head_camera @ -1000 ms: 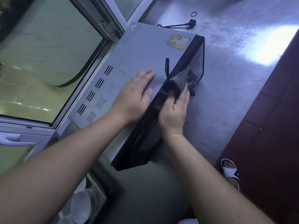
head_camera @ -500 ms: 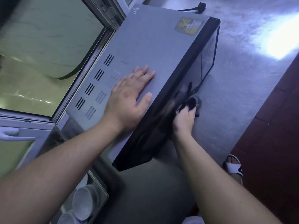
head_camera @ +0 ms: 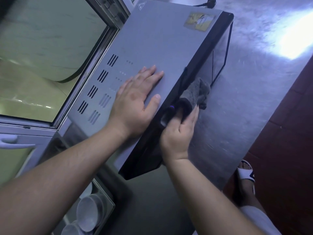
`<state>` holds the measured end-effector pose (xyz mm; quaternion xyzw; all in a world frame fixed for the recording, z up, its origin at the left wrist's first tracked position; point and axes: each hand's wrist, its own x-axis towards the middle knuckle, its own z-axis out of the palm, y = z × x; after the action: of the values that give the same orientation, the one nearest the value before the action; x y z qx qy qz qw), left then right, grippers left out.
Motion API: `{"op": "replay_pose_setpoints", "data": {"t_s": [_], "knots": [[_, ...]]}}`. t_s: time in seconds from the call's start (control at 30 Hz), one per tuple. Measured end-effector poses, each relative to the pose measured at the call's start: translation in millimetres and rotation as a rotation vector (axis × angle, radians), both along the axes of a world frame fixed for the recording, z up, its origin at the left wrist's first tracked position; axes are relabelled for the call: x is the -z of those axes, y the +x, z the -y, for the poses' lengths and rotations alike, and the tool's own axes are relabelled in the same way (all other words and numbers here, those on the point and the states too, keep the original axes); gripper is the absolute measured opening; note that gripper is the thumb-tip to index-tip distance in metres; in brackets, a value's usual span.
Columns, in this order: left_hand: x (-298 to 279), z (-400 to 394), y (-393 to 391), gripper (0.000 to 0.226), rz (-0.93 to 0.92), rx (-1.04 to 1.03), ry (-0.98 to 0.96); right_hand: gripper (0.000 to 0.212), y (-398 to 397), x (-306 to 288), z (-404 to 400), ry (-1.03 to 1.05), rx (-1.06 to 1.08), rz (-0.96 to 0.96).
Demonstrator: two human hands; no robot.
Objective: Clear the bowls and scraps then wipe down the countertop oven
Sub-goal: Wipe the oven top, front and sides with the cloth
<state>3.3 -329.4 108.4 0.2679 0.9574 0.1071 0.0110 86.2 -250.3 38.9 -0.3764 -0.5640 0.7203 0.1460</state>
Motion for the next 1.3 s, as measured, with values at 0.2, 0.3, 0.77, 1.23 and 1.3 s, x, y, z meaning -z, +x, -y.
{"op": "replay_pose_setpoints", "data": {"t_s": [0.2,0.3,0.77,1.23,1.3], "knots": [[0.7,-0.3,0.5,0.058,0.004,-0.004,0.02,0.069,-4.1,67.7,-1.1,-0.11,0.01,0.136],[0.4,-0.6,1.1,0.057,0.006,-0.01,0.023,0.056,-3.2,93.3,-1.0,-0.188,0.045,0.254],[-0.4,-0.2,-0.5,0.059,0.027,-0.01,0.02,0.074,23.6,-25.6,27.2,-0.213,0.044,-0.009],[1.0,0.6,-0.4,0.056,0.018,-0.014,0.028,0.065,24.6,98.4,37.3,-0.314,0.075,0.329],[0.6,0.6,-0.7,0.056,0.019,-0.014,0.028,0.054,23.7,92.9,40.8,-0.353,0.078,0.333]]}}
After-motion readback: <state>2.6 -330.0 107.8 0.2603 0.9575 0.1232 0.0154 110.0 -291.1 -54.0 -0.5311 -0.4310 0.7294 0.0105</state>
